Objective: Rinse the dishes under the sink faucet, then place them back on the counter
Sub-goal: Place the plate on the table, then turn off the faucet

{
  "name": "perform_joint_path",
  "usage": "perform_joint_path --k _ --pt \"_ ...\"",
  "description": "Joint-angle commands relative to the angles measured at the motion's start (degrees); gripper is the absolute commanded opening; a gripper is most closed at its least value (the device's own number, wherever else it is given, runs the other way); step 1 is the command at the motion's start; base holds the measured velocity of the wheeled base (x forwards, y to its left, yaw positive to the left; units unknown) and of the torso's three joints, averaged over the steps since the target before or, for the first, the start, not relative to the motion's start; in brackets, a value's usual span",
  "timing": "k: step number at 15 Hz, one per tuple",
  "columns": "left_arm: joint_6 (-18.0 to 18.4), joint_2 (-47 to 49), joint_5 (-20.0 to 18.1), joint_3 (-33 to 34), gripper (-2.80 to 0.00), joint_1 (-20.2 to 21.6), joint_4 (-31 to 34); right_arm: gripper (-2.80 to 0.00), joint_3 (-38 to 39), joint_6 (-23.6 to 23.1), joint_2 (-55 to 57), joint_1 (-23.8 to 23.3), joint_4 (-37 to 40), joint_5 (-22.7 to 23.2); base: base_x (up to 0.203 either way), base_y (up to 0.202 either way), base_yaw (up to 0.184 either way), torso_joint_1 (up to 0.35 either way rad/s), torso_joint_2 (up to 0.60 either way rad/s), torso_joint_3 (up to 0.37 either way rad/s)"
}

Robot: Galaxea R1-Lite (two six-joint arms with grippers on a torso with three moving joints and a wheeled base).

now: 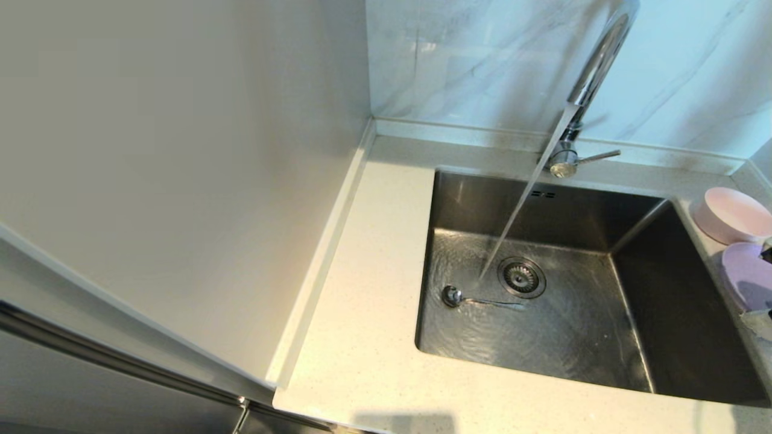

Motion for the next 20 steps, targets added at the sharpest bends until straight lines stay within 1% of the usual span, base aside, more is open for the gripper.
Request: perform_joint_path --k 1,2,4,5,8,10,12,14,16,19,20 --pt "0.0 0.0 0.04 0.0 -2.8 0.0 0.0 0.0 -0.08 -0.03 0.59 -0.6 0.14 0.19 0.0 0.0 0.0 0.0 0.0 0.0" --pt "0.0 0.0 0.04 0.0 -2.8 0.0 0.0 0.0 -0.16 0.19 0.5 -1.06 0.14 0.27 0.0 0.0 0.0 0.0 0.0 0.0" --pt "0.0 0.0 0.04 0.0 -2.8 0.0 0.0 0.0 -0.17 2.29 0.24 -1.27 0.07 1.09 0.0 0.0 0.0 0.0 0.0 0.0" --pt "0.0 0.0 0.04 0.0 -2.8 0.0 0.0 0.0 -0.3 3.63 0.0 -1.28 0.03 2.58 0.0 0.0 0.0 0.0 0.0 0.0" --pt "0.0 0.0 0.04 0.0 -2.8 0.0 0.0 0.0 -0.43 6.77 -2.33 -1.91 0.41 7.22 0.0 0.0 0.0 0.0 0.0 0.0" --pt "0.0 0.0 0.03 0.0 -2.8 0.0 0.0 0.0 -0.34 8.37 -5.09 -2.44 2.56 10.38 0.0 0.0 0.0 0.0 0.0 0.0" --pt "0.0 0.0 0.04 0.0 -2.8 0.0 0.0 0.0 -0.41 9.56 -8.08 -2.51 5.42 15.08 0.0 0.0 0.0 0.0 0.0 0.0" --pt "0.0 0.0 0.04 0.0 -2.8 0.0 0.0 0.0 0.49 9.97 -11.1 -1.84 6.13 19.87 0.0 0.0 0.0 0.0 0.0 0.0" --pt "0.0 0.0 -0.04 0.0 -2.8 0.0 0.0 0.0 0.88 10.11 -13.95 0.37 6.12 20.56 0.0 0.0 0.0 0.0 0.0 0.0" --pt "0.0 0.0 -0.01 0.0 -2.8 0.0 0.0 0.0 0.2 11.13 -16.09 4.25 5.95 19.69 0.0 0.0 0.0 0.0 0.0 0.0" --pt "0.0 0.0 0.04 0.0 -2.8 0.0 0.0 -2.15 -1.45 11.32 -14.6 5.26 5.96 19.08 0.0 0.0 0.0 0.0 0.0 0.0"
